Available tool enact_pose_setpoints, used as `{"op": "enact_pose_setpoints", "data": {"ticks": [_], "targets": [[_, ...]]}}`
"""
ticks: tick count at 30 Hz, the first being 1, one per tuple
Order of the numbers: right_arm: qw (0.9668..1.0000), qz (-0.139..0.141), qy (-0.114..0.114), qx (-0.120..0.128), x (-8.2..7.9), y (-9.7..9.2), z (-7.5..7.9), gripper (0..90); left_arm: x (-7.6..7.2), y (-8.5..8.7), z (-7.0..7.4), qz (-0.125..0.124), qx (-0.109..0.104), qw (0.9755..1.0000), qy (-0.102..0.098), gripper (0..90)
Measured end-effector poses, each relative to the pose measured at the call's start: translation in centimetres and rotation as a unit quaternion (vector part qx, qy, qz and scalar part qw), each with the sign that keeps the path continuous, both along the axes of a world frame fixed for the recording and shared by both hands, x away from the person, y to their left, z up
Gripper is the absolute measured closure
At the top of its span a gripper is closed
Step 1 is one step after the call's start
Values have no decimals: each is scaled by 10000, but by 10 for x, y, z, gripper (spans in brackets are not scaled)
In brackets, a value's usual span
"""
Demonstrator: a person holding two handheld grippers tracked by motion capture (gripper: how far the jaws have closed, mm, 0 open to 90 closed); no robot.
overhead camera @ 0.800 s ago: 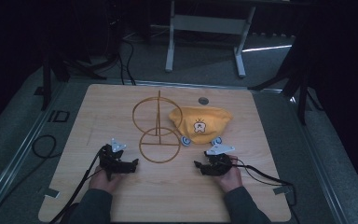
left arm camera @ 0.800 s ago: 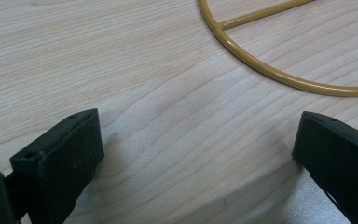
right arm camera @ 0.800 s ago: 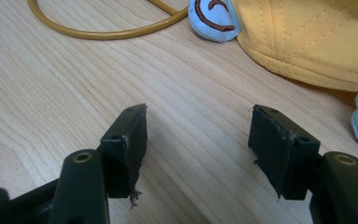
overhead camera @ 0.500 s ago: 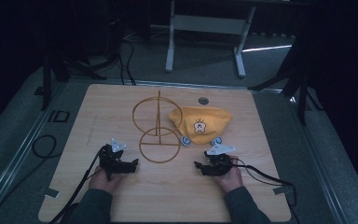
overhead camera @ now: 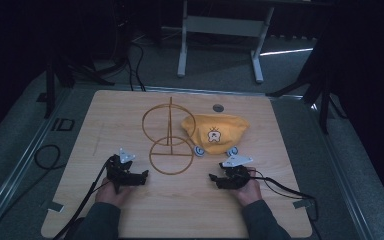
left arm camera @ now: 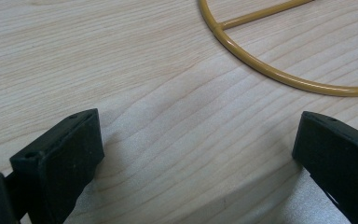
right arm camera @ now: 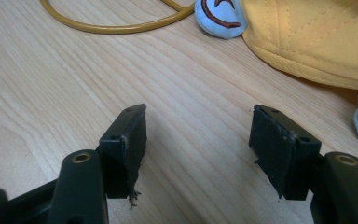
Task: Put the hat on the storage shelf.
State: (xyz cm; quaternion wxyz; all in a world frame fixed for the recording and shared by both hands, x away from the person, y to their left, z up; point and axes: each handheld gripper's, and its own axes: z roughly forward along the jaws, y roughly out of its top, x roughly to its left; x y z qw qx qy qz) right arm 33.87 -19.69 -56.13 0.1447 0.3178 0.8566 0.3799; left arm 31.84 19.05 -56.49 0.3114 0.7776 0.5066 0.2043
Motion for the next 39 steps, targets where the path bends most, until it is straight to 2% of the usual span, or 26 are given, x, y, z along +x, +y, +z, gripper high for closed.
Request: {"op": "enact_pose_setpoints", "data": {"ticks": [16,21,25,30,33,38,39], "targets": [[10000,48,45,-55,0,-1,1,365,0,0,0,2,-2,10000,-1,19],[9998,96,94,-153,0,-3,5,488,0,0,0,-4,2,10000,4,19],[9994,78,55,-321,4,-5,8,513,0,0,0,-4,2,10000,7,19],[9987,-51,-89,-508,11,-11,13,516,0,0,0,-3,2,10000,2,18],[9984,-121,-86,-538,15,-14,15,508,0,0,0,-6,2,10000,7,19],[9971,-365,-101,-664,26,-27,18,459,0,0,0,-5,2,10000,7,19],[9965,-524,-106,-636,30,-33,19,430,0,0,0,-3,2,10000,5,18]]}}
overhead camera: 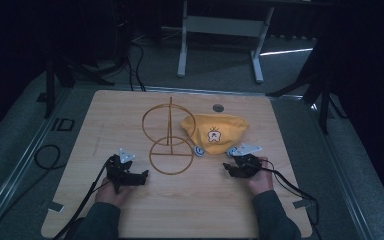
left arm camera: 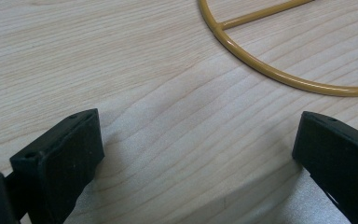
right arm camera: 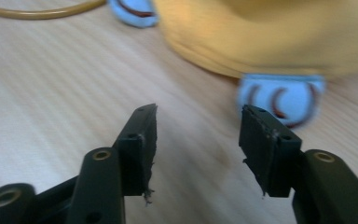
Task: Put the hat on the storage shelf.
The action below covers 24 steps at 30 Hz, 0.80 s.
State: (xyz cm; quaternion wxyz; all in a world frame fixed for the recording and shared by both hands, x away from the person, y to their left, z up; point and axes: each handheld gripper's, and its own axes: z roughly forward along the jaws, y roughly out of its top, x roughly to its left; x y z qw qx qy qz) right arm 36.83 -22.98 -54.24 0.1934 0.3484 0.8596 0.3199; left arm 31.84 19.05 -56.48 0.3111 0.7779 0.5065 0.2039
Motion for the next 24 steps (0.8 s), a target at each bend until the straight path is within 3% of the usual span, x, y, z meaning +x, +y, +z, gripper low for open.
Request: {"op": "enact_pose_setpoints", "data": {"ticks": [4,10,17,24], "targets": [[9997,-258,49,-27,9,-10,-1,374,0,0,0,6,-4,10000,-4,18],[9991,-376,178,9,21,-14,-3,301,0,0,0,13,-14,10000,-10,19],[9990,-406,181,41,31,-13,-8,320,0,0,0,12,-16,10000,-9,19],[9981,-364,340,367,38,-12,-10,398,0,0,0,16,-17,10000,-12,18]]}}
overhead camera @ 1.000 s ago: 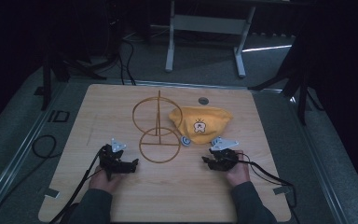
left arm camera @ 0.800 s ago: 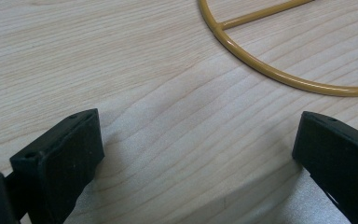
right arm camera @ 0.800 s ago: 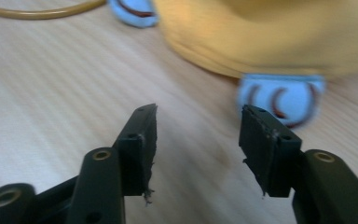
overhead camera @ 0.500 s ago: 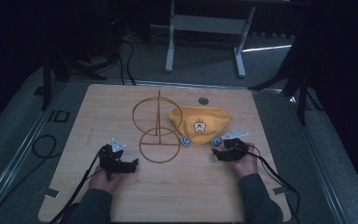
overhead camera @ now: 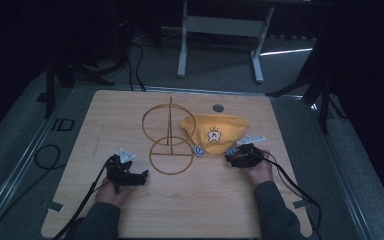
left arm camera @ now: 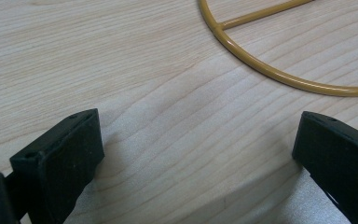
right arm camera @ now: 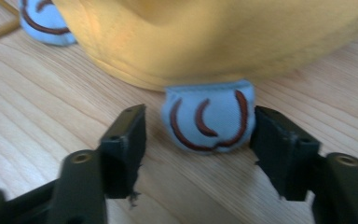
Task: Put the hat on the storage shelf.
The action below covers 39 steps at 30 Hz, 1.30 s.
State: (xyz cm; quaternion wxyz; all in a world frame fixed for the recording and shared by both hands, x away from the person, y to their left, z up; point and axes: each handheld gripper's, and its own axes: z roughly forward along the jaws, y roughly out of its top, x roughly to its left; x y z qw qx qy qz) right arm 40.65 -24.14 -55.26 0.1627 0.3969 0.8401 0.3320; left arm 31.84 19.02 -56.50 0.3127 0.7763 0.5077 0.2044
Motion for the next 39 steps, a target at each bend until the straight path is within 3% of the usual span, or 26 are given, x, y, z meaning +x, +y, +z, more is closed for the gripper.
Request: {"op": "enact_pose_setpoints", "data": {"ticks": [2,6,12,18,28,39], "targets": [[9999,72,-64,52,0,1,0,521,0,0,0,-2,3,10000,2,18],[9999,140,-52,-12,-2,5,2,673,0,0,0,-3,3,10000,2,19],[9996,212,-171,-69,-8,9,4,772,0,0,0,-5,3,10000,4,19],[9991,262,-322,-1,-15,10,11,793,0,0,0,-4,5,10000,3,19],[9969,394,-538,421,-23,10,35,800,0,0,0,-4,5,10000,4,18],[9940,476,-860,485,-29,11,62,800,0,0,0,-2,3,10000,1,18]]}}
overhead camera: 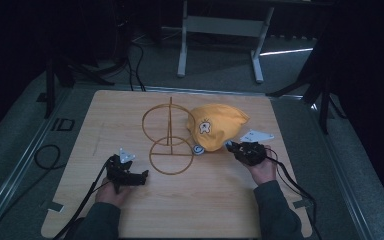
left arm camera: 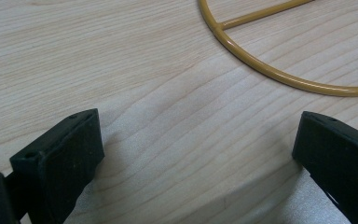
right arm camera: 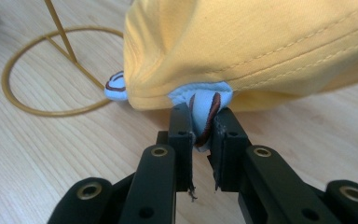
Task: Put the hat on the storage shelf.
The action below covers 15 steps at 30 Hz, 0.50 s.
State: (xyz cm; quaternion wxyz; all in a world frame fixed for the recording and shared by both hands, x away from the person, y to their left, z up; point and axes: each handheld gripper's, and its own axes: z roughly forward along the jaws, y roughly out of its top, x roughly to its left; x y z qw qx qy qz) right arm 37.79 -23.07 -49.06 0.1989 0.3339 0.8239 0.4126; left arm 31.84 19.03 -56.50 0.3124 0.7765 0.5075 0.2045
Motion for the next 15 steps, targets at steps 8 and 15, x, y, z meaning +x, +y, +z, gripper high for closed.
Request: {"op": "enact_pose_setpoints", "data": {"ticks": [8,15], "targets": [[9998,126,-173,41,-1,4,21,800,0,0,0,8,-12,10000,-2,19],[9989,281,-359,106,-6,9,48,801,0,0,0,5,-5,10000,1,19]]}}
